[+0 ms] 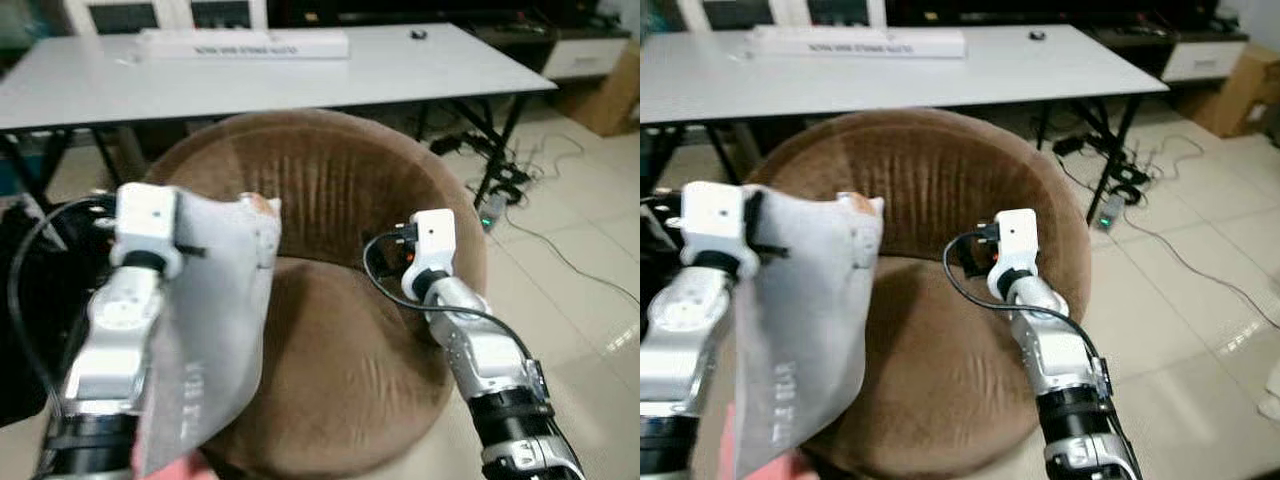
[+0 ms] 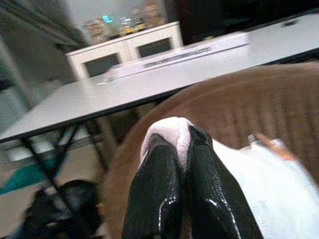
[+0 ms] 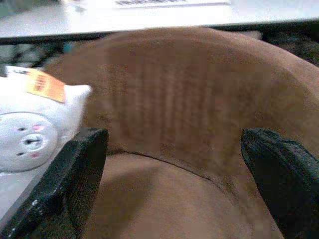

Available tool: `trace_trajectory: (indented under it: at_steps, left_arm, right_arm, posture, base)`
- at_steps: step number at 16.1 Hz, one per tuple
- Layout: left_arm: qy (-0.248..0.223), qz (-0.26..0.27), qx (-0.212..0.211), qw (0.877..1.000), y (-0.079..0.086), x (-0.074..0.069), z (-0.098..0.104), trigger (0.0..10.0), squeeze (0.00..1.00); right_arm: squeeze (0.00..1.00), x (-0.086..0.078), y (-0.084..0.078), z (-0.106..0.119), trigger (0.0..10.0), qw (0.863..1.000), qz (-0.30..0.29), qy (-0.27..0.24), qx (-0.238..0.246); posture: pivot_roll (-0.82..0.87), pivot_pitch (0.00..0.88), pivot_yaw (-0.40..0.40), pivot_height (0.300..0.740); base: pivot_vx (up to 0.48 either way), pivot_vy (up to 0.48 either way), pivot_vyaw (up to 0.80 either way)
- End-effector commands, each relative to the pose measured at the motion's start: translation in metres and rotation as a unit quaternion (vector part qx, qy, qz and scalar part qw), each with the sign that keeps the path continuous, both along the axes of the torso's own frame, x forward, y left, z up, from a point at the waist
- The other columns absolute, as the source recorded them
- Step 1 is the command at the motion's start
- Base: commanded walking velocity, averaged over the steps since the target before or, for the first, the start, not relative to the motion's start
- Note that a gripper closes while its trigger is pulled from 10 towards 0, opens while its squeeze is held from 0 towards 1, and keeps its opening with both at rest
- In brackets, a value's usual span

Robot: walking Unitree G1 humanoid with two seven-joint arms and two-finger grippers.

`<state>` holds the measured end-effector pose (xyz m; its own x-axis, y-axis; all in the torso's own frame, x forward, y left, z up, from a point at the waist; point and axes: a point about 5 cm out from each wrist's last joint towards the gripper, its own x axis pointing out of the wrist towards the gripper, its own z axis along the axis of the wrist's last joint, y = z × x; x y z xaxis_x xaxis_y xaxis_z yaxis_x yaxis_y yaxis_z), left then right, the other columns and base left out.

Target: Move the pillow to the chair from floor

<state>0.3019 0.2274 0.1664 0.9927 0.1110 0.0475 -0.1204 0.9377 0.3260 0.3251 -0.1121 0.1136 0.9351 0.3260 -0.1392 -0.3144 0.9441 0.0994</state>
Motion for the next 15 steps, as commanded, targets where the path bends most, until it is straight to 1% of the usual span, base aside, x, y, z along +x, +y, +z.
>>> trace_trajectory:
  at_steps: [1, 2, 3, 4, 5, 6, 8, 9, 11, 12, 13, 14, 15]
  left_arm:
    - [-0.033, 0.017, 0.024, 0.999, 0.015, 0.005, 0.016, 10.0, 0.0]
    - [-0.031, 0.026, 0.033, 0.999, 0.025, 0.007, 0.019, 10.0, 0.0]
    - [-0.029, 0.032, 0.045, 0.998, 0.035, 0.011, 0.021, 10.0, 0.0]
    - [-0.028, 0.035, 0.057, 0.997, 0.044, 0.017, 0.024, 10.0, 0.0]
    - [-0.022, 0.038, 0.079, 0.996, 0.056, 0.027, 0.029, 10.0, 0.0]
    - [-0.02, 0.043, 0.095, 0.994, 0.065, 0.035, 0.034, 10.0, 0.0]
    - [-0.014, 0.048, 0.113, 0.992, 0.076, 0.044, 0.041, 10.0, 0.0]
    - [-0.009, 0.053, 0.113, 0.992, 0.082, 0.05, 0.045, 10.0, 0.0]
    - [-0.001, 0.053, 0.133, 0.99, 0.085, 0.058, 0.05, 10.0, 0.0]
    - [0.008, 0.051, 0.159, 0.986, 0.082, 0.067, 0.052, 10.0, 0.0]
    - [0.02, 0.047, 0.185, 0.981, 0.075, 0.076, 0.054, 10.0, 0.0]
    - [0.023, 0.042, 0.193, 0.98, 0.065, 0.083, 0.055, 10.0, 0.0]
    - [0.022, 0.038, 0.194, 0.98, 0.06, 0.086, 0.056, 10.0, 0.0]
  right_arm:
    - [0.0, -0.003, 0.005, 0.01, 10.0, 0.999, 0.048, -0.018, 0.004]
    - [0.0, -0.007, 0.01, 0.014, 10.0, 0.996, 0.088, -0.027, 0.007]
    - [0.0, -0.01, 0.015, 0.015, 10.0, 0.992, 0.124, -0.031, 0.0]
    - [0.0, -0.014, 0.017, 0.014, 10.0, 0.987, 0.157, -0.03, -0.014]
    - [0.0, -0.018, 0.019, 0.01, 10.0, 0.982, 0.184, -0.025, -0.038]
    - [0.0, -0.019, 0.018, 0.006, 10.0, 0.98, 0.189, -0.024, -0.059]
    - [0.0, -0.021, 0.015, 0.005, 10.0, 0.981, 0.182, -0.019, -0.058]
    - [0.0, -0.023, 0.014, 0.005, 10.0, 0.982, 0.178, -0.016, -0.059]
    - [0.0, -0.03, 0.01, 0.003, 10.0, 0.982, 0.177, -0.012, -0.061]
    - [0.0, -0.038, 0.006, 0.001, 10.0, 0.982, 0.175, -0.007, -0.065]
    - [0.0, -0.046, 0.002, -0.001, 10.0, 0.983, 0.168, 0.0, -0.068]
    - [0.0, -0.052, -0.002, -0.002, 10.0, 0.984, 0.161, 0.005, -0.071]
    - [0.0, -0.055, -0.003, -0.002, 10.0, 0.985, 0.159, 0.007, -0.073]
  posture:
    - [0.13, 0.0, -0.006, 0.74]
    - [0.12, 0.0, -0.008, 0.74]
    - [0.12, 0.0, -0.013, 0.74]
    - [0.12, 0.0, -0.019, 0.74]
    - [0.12, 0.0, -0.027, 0.74]
    - [0.12, 0.0, -0.03, 0.74]
    - [0.1, 0.0, -0.026, 0.74]
    - [0.09, 0.0, -0.023, 0.74]
    - [0.06, 0.0, -0.009, 0.74]
    - [0.01, 0.0, 0.006, 0.74]
    - [-0.02, 0.0, 0.019, 0.74]
    - [-0.04, 0.0, 0.024, 0.74]
    - [-0.04, 0.0, 0.024, 0.74]
  base:
    - [0.0, 0.0, 0.0]
    - [0.0, 0.0, 0.0]
    - [0.0, 0.0, 0.0]
    - [0.0, 0.0, 0.0]
    - [0.0, 0.0, 0.0]
    - [0.0, 0.0, 0.0]
    - [0.0, 0.0, 0.0]
    - [0.0, 0.0, 0.0]
    - [0.0, 0.0, 0.0]
    - [0.0, 0.0, 0.0]
    - [0.0, 0.0, 0.0]
    - [0.0, 0.0, 0.0]
    - [0.0, 0.0, 0.0]
